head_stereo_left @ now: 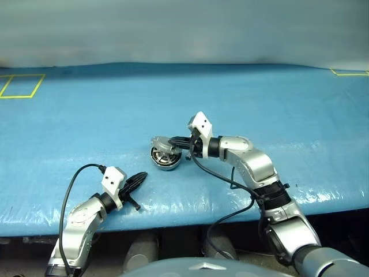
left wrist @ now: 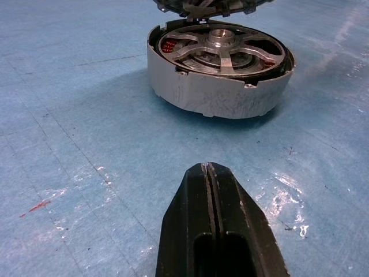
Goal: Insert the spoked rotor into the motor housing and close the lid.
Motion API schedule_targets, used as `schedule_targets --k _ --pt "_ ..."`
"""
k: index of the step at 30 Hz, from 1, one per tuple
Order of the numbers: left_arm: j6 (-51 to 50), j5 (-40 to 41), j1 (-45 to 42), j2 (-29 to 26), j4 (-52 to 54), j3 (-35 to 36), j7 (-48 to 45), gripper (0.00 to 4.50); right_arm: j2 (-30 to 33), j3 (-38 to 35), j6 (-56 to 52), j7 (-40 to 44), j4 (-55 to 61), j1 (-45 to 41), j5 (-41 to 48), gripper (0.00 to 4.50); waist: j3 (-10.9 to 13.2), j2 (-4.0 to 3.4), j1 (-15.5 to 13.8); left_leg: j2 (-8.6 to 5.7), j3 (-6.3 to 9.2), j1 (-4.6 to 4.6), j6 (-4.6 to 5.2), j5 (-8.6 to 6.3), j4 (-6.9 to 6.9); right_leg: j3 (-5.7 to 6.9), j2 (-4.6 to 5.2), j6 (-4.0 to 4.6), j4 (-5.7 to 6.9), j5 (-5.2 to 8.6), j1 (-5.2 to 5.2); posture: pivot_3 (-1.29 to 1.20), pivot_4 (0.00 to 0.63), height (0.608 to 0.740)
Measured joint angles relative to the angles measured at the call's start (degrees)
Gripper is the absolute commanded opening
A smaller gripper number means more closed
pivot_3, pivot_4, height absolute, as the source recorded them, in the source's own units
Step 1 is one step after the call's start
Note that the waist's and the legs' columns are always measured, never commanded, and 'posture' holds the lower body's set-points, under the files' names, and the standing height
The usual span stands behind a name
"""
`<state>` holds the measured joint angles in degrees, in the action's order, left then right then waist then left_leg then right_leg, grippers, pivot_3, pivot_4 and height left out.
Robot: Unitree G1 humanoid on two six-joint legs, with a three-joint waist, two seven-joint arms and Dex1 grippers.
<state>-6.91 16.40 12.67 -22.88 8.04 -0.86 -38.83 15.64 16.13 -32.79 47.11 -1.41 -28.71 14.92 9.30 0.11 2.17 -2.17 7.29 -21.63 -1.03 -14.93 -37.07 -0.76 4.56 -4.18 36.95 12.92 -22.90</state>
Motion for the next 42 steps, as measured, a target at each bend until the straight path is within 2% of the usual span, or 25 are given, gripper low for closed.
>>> schedule_targets --k 11,18,21,27,41,42 --pt "0.0 0.0 0.1 0.0 0.0 0.0 0.1 0.0 -0.1 5.3 3.7 -2.2 -0.2 2.3 -5.6 0.01 -0.1 -0.01 0.0 0.06 -0.03 0.15 -0.02 0.01 -0.02 0.0 -0.05 -0.02 0.0 0.0 0.12 0.0 0.15 0.74" --pt "0.0 0.0 0.4 0.2 0.0 0.0 0.2 0.0 -0.5 5.6 6.1 -2.9 -0.7 3.1 -6.9 0.01 -0.1 -0.01 0.0 0.15 -0.08 0.48 -0.03 0.02 -0.01 0.0 -0.11 -0.19 -0.01 0.12 0.29 0.0 0.15 0.74" --pt "0.0 0.0 0.4 0.2 0.0 0.0 0.4 0.0 -0.9 4.8 6.6 -2.6 -0.9 3.2 -6.2 0.64 -0.1 -0.01 0.0 0.2 -0.12 0.49 -0.03 0.02 -0.01 0.0 -0.14 -0.2 -0.01 0.12 0.32 0.0 0.15 0.74" --pt "0.0 0.0 0.4 0.3 0.0 -0.1 0.8 0.0 -3.5 2.8 7.7 -4.0 -1.0 3.8 -5.0 2.55 -0.1 -0.02 0.0 0.23 -0.15 0.24 -0.04 0.02 0.01 -0.01 -0.16 0.08 0.0 -0.05 0.12 0.0 0.15 0.74" --pt "0.0 -0.1 0.2 0.6 0.0 -0.8 1.3 0.0 -5.7 3.3 11.1 -5.9 -3.2 4.8 -6.5 2.55 -0.1 -0.02 0.0 0.23 -0.15 0.11 -0.05 0.03 0.01 0.0 -0.18 0.09 -0.02 -0.06 0.04 0.0 0.15 0.74" --pt "0.0 -0.1 0.2 0.6 0.0 -0.8 1.3 0.0 -5.7 3.3 11.1 -5.8 -3.1 4.8 -6.5 2.92 -0.1 -0.02 0.0 0.23 -0.15 0.11 -0.06 0.03 0.01 0.0 -0.19 0.09 -0.02 -0.06 0.04 0.0 0.15 0.74"
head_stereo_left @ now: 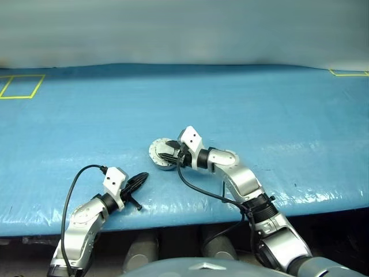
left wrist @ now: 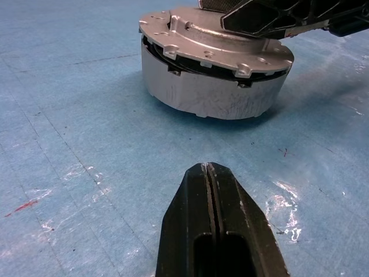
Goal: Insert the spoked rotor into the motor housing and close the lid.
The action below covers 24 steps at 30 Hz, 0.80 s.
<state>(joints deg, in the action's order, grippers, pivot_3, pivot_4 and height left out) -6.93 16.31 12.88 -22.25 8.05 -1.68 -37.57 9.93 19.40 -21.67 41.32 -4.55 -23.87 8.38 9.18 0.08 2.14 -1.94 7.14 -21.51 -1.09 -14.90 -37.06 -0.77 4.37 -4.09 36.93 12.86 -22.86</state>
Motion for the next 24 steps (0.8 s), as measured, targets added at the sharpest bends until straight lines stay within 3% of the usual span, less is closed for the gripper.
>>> schedule_targets --k 5,6,13,16,19,24 --pt "0.0 0.0 0.0 0.0 0.0 0.0 0.0 0.0 0.2 0.0 1.1 -0.8 -0.1 0.0 -1.4 4.43 0.0 0.0 0.0 0.01 0.0 0.0 0.0 0.0 0.0 0.0 -0.01 0.0 0.0 0.0 -0.01 0.0 0.15 0.74" --pt "0.0 0.0 0.0 0.0 0.0 0.0 0.0 0.0 0.1 0.0 1.6 -1.4 -0.1 0.0 -1.6 4.47 0.0 0.0 0.0 0.01 0.0 0.0 -0.01 0.0 0.0 0.0 -0.01 0.0 0.0 0.0 -0.01 0.0 0.15 0.74" --pt "0.0 0.0 0.0 0.0 0.0 0.0 0.0 0.0 -0.5 0.3 2.3 -1.4 -1.0 0.0 -2.3 4.47 0.0 0.0 0.0 0.01 0.0 0.0 -0.01 0.0 0.0 0.0 -0.01 0.0 0.0 0.0 -0.01 0.0 0.15 0.74" --pt "0.1 0.0 0.0 0.0 0.0 0.0 0.0 0.0 -0.5 0.5 2.3 -1.3 -1.0 0.5 -2.4 3.87 0.0 0.0 0.0 0.01 0.0 0.0 -0.01 0.0 0.0 0.0 -0.01 0.0 0.0 0.0 0.0 0.0 0.15 0.74" --pt "0.2 -0.1 0.1 0.0 0.0 0.0 0.0 0.0 -0.2 0.6 2.2 -0.9 -1.0 0.7 -2.4 2.99 0.0 -0.01 0.0 0.01 -0.01 0.0 0.0 0.0 0.0 -0.01 -0.01 0.0 0.0 0.0 -0.01 0.0 0.15 0.74" --pt "0.3 -0.1 0.2 0.0 0.0 0.0 0.0 0.0 0.0 0.6 2.0 -0.3 -1.0 0.7 -2.5 2.98 0.0 -0.01 0.0 0.01 -0.01 0.0 0.0 0.0 0.01 0.0 -0.01 0.0 0.0 0.0 0.0 0.0 0.15 0.74"
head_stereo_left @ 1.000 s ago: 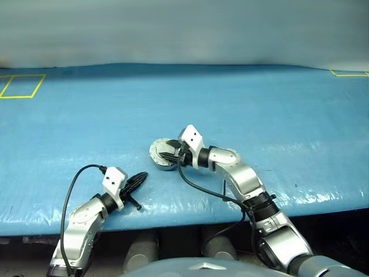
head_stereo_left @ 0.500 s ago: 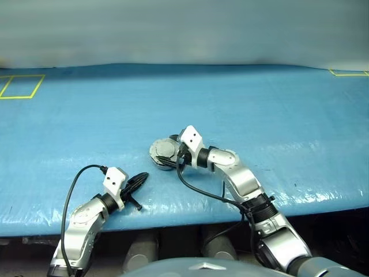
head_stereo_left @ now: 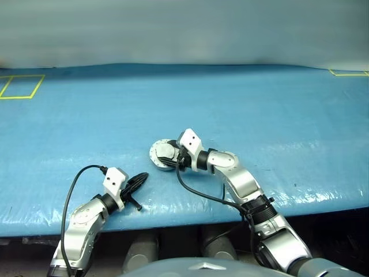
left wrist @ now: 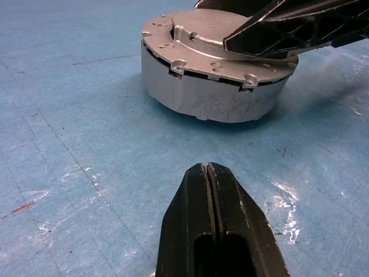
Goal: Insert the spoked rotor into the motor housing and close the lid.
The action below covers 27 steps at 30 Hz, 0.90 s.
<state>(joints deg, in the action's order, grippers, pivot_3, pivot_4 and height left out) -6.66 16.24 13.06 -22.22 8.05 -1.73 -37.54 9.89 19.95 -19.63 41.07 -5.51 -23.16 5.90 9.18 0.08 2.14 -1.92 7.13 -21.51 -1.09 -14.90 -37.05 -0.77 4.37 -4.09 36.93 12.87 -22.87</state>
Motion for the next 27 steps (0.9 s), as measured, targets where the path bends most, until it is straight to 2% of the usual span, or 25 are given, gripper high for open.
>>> schedule_targets --k 27 --pt "0.2 -0.1 0.4 0.7 0.0 -0.1 0.0 0.0 -0.9 0.9 -2.5 -0.6 -2.8 -3.9 -2.0 2.98 0.0 -0.01 0.1 0.48 -0.16 0.18 -0.24 0.19 -0.01 -0.02 -0.41 0.11 0.02 -0.06 0.07 0.0 0.15 0.74"
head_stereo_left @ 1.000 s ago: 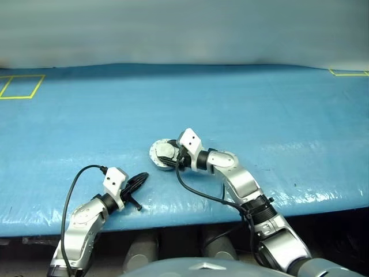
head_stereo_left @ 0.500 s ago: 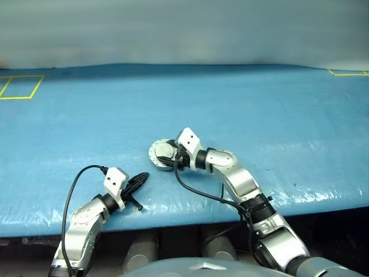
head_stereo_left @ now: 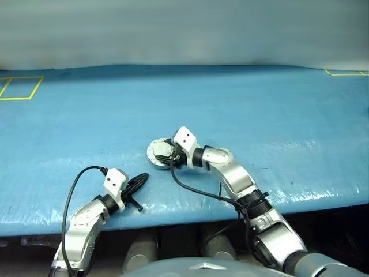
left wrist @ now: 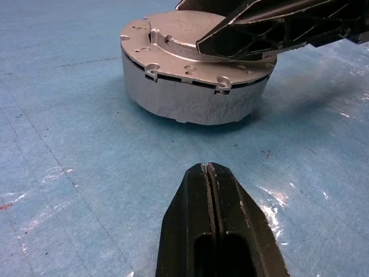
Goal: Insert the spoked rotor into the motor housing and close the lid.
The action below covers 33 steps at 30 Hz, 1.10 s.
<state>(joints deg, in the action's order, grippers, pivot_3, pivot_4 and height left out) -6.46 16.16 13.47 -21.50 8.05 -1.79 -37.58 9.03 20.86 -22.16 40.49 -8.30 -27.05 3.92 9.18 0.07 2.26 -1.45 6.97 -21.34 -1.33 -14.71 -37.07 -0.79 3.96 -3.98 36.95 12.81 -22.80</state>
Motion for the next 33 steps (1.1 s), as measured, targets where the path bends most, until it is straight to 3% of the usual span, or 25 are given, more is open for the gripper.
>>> schedule_targets --k 11,33 --pt "0.0 0.0 -0.1 0.0 0.0 0.0 -0.1 0.0 1.4 -1.2 -2.3 3.4 -0.5 -1.5 2.4 2.98 0.0 -0.01 -0.2 -0.01 0.03 -0.11 0.0 0.0 0.03 0.0 0.0 -0.02 -0.04 -0.02 -0.06 0.0 0.15 0.74" --pt "0.9 -0.1 0.1 0.2 0.0 -1.0 0.1 0.0 0.1 -1.1 -8.0 1.3 1.7 -2.7 2.9 2.98 0.1 -0.08 -0.1 -0.01 0.02 -0.24 0.0 0.0 0.05 0.0 0.0 -0.02 -0.04 -0.03 -0.22 0.0 0.15 0.74"
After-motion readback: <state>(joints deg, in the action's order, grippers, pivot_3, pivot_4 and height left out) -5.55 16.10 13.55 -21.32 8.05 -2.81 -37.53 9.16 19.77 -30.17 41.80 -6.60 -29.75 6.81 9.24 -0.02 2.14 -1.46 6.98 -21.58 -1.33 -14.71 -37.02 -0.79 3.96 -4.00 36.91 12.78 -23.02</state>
